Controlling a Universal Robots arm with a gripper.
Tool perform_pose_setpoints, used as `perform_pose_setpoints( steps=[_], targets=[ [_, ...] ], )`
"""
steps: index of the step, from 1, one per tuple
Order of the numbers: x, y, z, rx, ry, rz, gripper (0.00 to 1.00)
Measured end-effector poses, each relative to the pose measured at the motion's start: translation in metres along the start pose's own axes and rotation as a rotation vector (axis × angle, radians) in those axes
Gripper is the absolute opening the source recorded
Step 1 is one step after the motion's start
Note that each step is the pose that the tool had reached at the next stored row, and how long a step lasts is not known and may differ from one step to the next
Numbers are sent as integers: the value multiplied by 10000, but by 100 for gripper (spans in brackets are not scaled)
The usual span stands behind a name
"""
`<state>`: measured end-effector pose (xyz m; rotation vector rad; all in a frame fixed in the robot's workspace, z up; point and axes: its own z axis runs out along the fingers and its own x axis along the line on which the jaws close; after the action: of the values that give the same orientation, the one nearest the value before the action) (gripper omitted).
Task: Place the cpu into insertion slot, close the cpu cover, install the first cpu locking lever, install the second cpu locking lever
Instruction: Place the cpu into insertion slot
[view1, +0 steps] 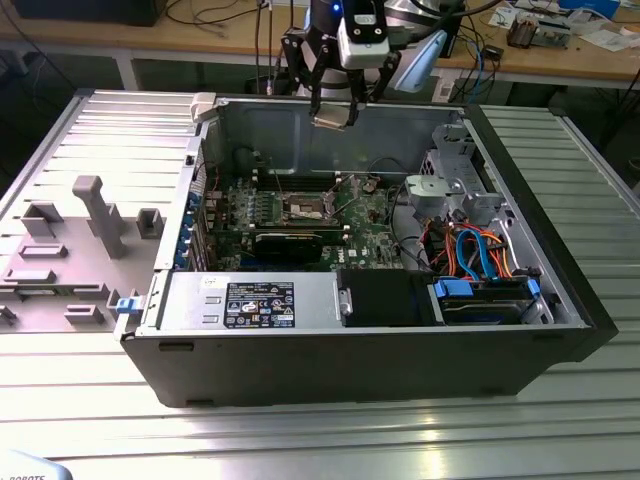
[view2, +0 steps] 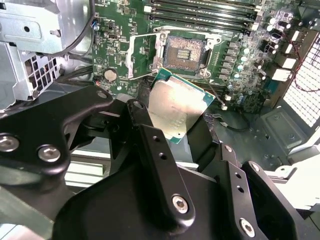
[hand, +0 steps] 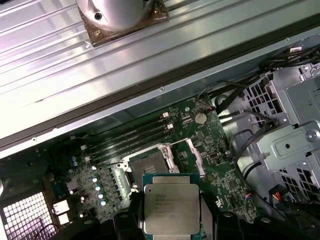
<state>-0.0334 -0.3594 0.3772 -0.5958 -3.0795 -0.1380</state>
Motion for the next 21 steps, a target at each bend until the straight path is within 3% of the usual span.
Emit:
perform_pose_setpoints(
  steps=[12,21],
  targets=[
    [13,-5,2,-7,-32,376,55],
    [13,-6,3,-8,-36,422,55]
  ],
)
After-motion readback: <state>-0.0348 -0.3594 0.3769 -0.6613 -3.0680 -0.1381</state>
